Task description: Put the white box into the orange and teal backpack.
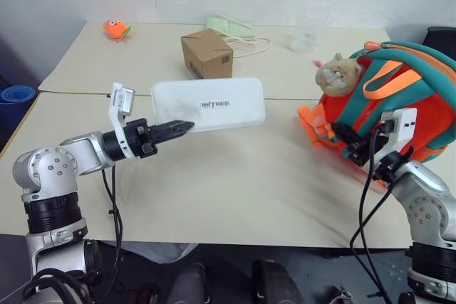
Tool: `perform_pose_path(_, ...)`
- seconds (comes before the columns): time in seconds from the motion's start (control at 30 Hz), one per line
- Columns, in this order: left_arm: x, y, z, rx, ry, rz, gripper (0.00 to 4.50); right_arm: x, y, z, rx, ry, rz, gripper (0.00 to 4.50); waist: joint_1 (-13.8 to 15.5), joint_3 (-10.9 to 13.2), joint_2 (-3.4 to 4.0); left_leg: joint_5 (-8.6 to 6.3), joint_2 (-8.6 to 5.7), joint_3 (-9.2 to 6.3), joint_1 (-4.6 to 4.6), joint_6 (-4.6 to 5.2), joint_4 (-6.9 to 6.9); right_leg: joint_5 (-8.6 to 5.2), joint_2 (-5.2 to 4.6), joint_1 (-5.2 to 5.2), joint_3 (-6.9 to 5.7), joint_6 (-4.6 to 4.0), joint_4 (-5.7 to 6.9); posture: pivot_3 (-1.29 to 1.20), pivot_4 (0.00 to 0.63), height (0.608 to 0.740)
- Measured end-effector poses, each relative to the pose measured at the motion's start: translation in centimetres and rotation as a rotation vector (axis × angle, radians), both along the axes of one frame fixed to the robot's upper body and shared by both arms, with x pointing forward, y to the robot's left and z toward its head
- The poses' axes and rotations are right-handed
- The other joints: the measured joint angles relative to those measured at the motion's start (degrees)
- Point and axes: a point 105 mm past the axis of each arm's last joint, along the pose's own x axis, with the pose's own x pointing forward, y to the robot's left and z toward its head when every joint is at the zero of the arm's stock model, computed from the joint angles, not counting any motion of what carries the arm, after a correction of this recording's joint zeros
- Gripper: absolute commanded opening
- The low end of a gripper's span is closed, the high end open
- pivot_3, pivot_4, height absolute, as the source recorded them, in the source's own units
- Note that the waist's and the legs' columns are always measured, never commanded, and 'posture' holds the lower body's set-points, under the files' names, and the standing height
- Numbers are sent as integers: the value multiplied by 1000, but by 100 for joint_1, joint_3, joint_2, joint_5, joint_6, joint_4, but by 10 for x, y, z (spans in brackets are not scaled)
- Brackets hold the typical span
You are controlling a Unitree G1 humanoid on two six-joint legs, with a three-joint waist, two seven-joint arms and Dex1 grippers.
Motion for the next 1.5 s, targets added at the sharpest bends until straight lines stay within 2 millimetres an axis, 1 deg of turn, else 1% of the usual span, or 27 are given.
perform_pose_path(0.07, 4, -1, 10, -2, -57, 15, 1551, -19, 16, 7, 42, 12, 162, 56, 9, 5, -4, -1, 1, -5, -4, 2, -1, 0, -1, 0, -2, 0, -2, 0, 150, 740)
perform_pose_path(0.1, 5, -3, 20, -3, -99, 17, 1551, -30, 25, 14, 48, 15, 252, 56, 18, 7, -8, -1, 1, -7, -7, 2, -1, 0, -1, 0, -4, 0, -4, 0, 150, 740)
perform_pose_path(0.17, 6, -6, 37, -9, -168, 12, 1551, -46, 37, 27, 22, -4, 374, 56, 21, 8, -9, -4, 0, -6, -7, 6, -1, 0, -3, 2, -4, 0, -14, 0, 150, 740)
perform_pose_path(0.2, 6, -9, 47, -17, -206, 2, 1551, -57, 44, 32, -10, -8, 453, 56, 22, 8, -9, -7, 0, -7, -6, 6, -1, 0, -2, 4, -5, 1, -27, 0, 150, 740)
perform_pose_path(0.27, 4, -13, 59, -37, -251, -13, 1551, -74, 54, 37, -46, 2, 576, 56, 11, 8, -9, -11, 1, -6, -5, 7, -4, 1, -1, 8, -7, 2, -42, 0, 150, 740)
perform_pose_path(0.33, 2, -17, 65, -62, -268, -35, 1551, -92, 59, 42, -50, 35, 697, 56, 8, 8, -9, -12, 1, -3, -4, 9, -10, 2, -1, 10, -6, 4, -39, 0, 150, 740)
perform_pose_path(0.4, 2, -19, 65, -78, -265, -44, 1551, -107, 59, 52, -54, 53, 782, 56, 13, 12, -16, -12, 2, -5, -5, 10, -12, 2, -1, 10, -8, 5, -39, 0, 150, 740)
perform_pose_path(0.47, -1, -23, 66, -98, -268, -62, 1551, -118, 58, 63, -55, 52, 845, 56, 23, 23, -34, -12, 5, -7, -7, 10, -12, 2, -1, 12, -13, 4, -42, 0, 150, 740)
perform_pose_path(0.53, -6, -27, 69, -103, -286, -87, 1551, -125, 57, 66, -70, 71, 881, 56, 23, 30, -46, -12, 5, -7, -7, 10, -11, 2, -1, 12, -12, 4, -44, 0, 150, 740)
perform_pose_path(0.6, -14, -33, 69, -92, -313, -127, 1551, -130, 54, 61, -90, 121, 904, 56, 33, 31, -48, -14, 4, -8, -7, 11, -11, 2, -2, 17, -14, 4, -52, 0, 150, 740)
perform_pose_path(0.63, -18, -37, 67, -85, -320, -151, 1551, -132, 51, 55, -96, 162, 906, 56, 40, 31, -48, -15, 4, -8, -6, 13, -11, 2, -2, 20, -14, 4, -55, 0, 150, 740)
perform_pose_path(0.7, -19, -42, 60, -67, -318, -173, 1551, -137, 46, 44, -93, 224, 919, 56, 83, 32, -49, -15, 2, -8, -7, 14, -8, 2, -2, 21, -17, 4, -58, 0, 150, 740)
perform_pose_path(0.73, -19, -45, 57, -54, -319, -180, 1551, -139, 45, 42, -88, 233, 928, 56, 103, 33, -50, -16, 1, -7, -8, 15, -4, 2, -2, 20, -18, 5, -64, 0, 150, 740)
perform_pose_path(0.97, -16, -61, 50, 41, -433, -227, 1551, -145, 39, 42, -80, 249, 944, 56, 166, 33, -50, -14, 2, -10, -4, 13, 4, 3, -4, 21, -48, 5, -65, 0, 150, 740)
perform_pose_path(1.1, -17, -61, 41, 147, -479, -283, 1551, -148, 34, 46, -89, 251, 935, 56, 172, 33, -50, -16, 2, -15, -7, 14, 3, 3, -7, 24, -46, 5, -74, 0, 150, 740)
perform_pose_path(1.23, -16, -57, 27, 313, -535, -356, 1551, -144, 27, 44, -72, 262, 899, 56, 167, 33, -50, -20, 1, -15, -9, 19, 3, 3, -10, 25, -39, 5, -85, 0, 150, 740)
perform_pose_path(1.37, -10, -53, 26, 419, -597, -415, 1551, -138, 21, 42, -91, 258, 862, 56, 169, 33, -50, -20, 1, -25, -17, 20, 3, 3, -12, 23, -34, 4, -90, 0, 150, 740)
perform_pose_path(1.43, -5, -60, 28, 453, -641, -448, 1551, -135, 22, 43, -102, 247, 858, 56, 171, 33, -50, -20, 0, -29, -23, 21, 3, 3, -14, 23, -37, 4, -93, 0, 150, 740)
perform_pose_path(1.5, -2, -78, 29, 457, -691, -483, 1551, -131, 24, 42, -106, 231, 864, 56, 183, 33, -50, -20, -3, -39, -32, 23, 7, 3, -16, 24, -46, 5, -97, 0, 150, 740)
